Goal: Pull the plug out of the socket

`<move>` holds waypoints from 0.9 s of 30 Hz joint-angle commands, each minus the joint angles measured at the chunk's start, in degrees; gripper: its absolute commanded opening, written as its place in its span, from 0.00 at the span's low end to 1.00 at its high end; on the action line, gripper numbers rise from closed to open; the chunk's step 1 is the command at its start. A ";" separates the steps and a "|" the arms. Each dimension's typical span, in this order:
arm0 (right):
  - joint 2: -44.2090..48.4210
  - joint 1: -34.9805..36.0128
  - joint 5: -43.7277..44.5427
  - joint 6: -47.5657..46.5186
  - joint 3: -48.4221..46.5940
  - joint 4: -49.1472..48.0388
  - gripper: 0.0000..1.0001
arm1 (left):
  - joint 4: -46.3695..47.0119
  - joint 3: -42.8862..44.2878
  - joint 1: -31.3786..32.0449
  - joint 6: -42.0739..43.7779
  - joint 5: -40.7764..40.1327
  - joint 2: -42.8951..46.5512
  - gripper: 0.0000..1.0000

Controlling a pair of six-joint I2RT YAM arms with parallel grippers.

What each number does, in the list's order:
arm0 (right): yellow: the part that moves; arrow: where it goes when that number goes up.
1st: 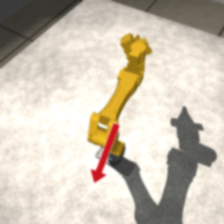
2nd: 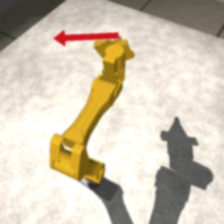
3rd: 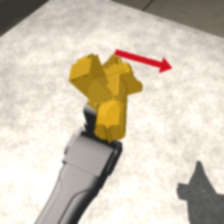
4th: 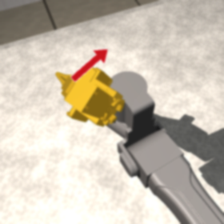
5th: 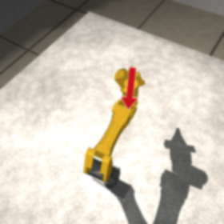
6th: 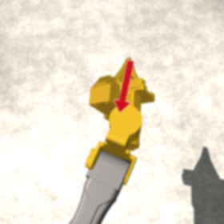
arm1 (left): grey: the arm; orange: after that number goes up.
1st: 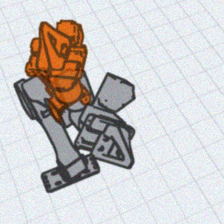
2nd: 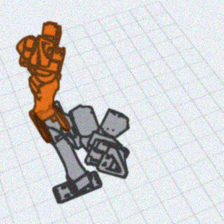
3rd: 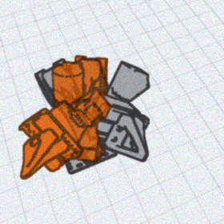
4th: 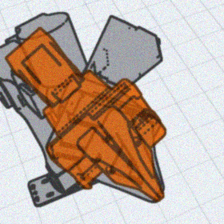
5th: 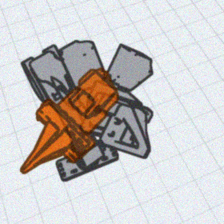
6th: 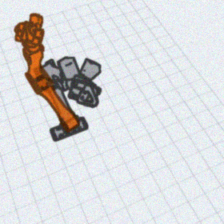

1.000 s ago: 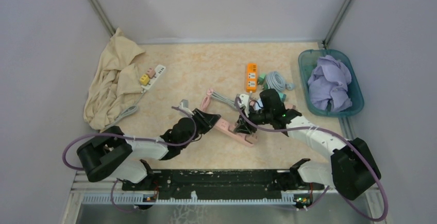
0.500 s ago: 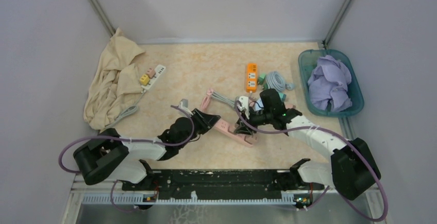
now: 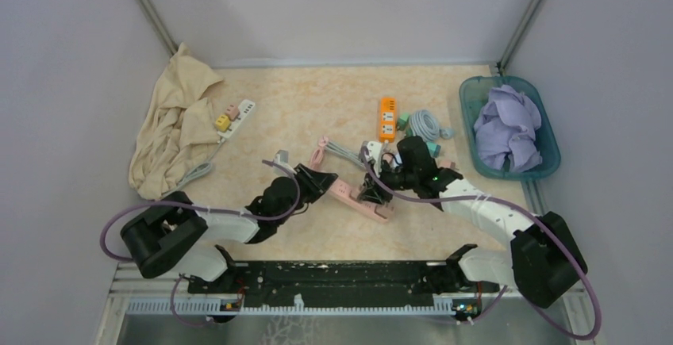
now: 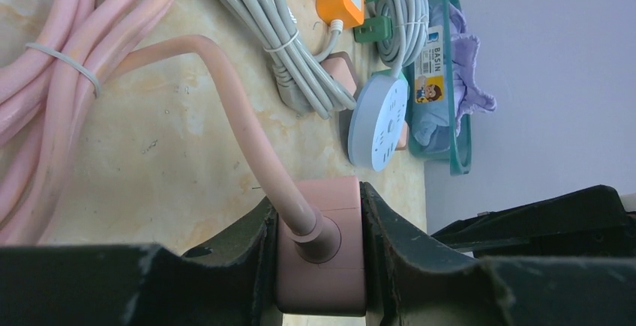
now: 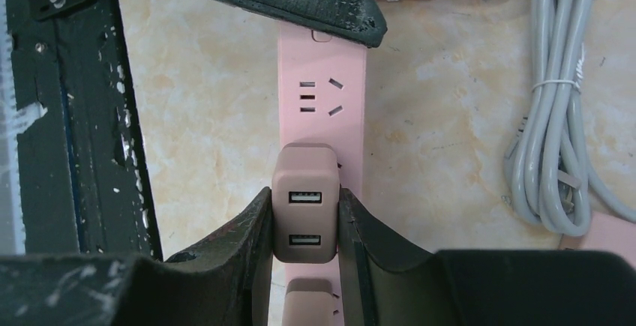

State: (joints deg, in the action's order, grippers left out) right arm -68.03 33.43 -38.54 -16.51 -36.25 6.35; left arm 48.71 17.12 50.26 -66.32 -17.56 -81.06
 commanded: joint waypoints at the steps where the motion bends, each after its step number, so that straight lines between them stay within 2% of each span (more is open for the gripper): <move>1: 1.77 -2.39 -0.21 4.44 -3.21 -5.47 0.00 | -11.26 -1.73 -0.82 7.00 -4.93 -4.06 0.00; 14: 6.11 -9.46 -7.81 -0.35 -5.00 0.12 0.00 | -11.51 -3.52 -1.79 7.67 -4.61 -2.97 0.00; 22: 6.25 -13.76 1.15 7.59 -3.11 -6.43 0.00 | -7.44 -5.65 -1.75 9.57 -1.41 -1.11 0.00; 27: 5.81 -14.09 13.76 17.43 -0.35 -14.57 0.00 | -6.63 -6.07 -1.78 10.22 0.10 -0.69 0.00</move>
State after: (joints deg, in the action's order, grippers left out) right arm -63.37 19.81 -35.40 -8.19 -37.89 1.52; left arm 52.62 13.89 48.97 -65.47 -17.30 -80.53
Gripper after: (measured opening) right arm 0.315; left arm 0.406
